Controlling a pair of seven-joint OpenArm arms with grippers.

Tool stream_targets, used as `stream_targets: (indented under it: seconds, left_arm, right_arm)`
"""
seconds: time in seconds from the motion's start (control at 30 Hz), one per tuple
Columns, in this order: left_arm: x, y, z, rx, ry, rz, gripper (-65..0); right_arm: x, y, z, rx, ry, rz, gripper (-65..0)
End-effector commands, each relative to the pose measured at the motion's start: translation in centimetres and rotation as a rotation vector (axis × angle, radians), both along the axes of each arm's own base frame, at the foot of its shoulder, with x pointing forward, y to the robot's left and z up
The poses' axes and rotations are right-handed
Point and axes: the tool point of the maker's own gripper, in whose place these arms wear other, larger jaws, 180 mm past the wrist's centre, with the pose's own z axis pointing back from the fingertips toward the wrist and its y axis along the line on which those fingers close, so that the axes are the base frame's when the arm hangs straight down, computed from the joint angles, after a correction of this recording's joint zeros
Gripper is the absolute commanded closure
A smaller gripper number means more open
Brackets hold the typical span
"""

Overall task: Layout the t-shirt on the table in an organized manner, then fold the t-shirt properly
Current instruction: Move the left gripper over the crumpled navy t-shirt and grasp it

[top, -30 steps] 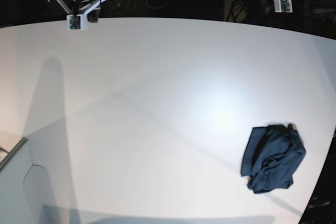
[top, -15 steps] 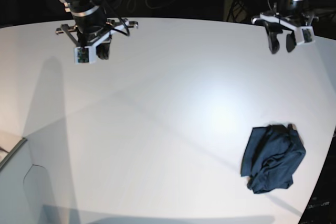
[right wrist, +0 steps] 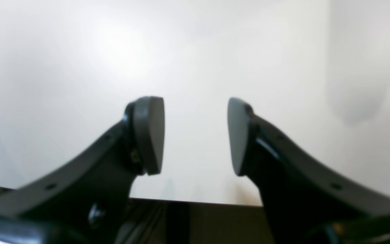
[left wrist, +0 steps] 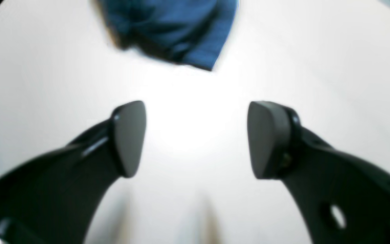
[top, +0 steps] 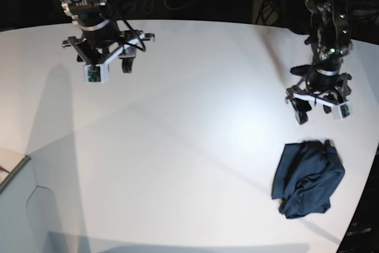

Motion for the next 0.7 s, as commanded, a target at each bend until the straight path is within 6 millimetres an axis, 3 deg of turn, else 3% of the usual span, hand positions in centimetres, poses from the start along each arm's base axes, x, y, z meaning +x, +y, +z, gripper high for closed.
stream_targets:
  seconds: [0.0,0.3,0.5,0.67]
  left_arm:
    - [1.9,0.4,1.6,0.006,-0.065,0.005,-46.7]
    - [8.0,1.9,-2.9,-0.083,0.038,0.082,-46.7]
    - [10.9,3.0,-3.6,-0.094,0.021,0.135,-46.7]
    - [12.4,3.5,-4.7,0.012,0.043,0.126,-46.7]
  right_arm:
    - [0.5,0.1,0.8,0.003,-0.036,0.001,-30.2]
    - [0.1,0.0,0.6,0.001,-0.024,-0.001,-30.2]
    - [0.0,-0.1,0.5,0.0,-0.021,-0.003,-30.2]
    - [-0.6,-0.1,0.2,-0.001,-0.007,-0.004,-30.2]
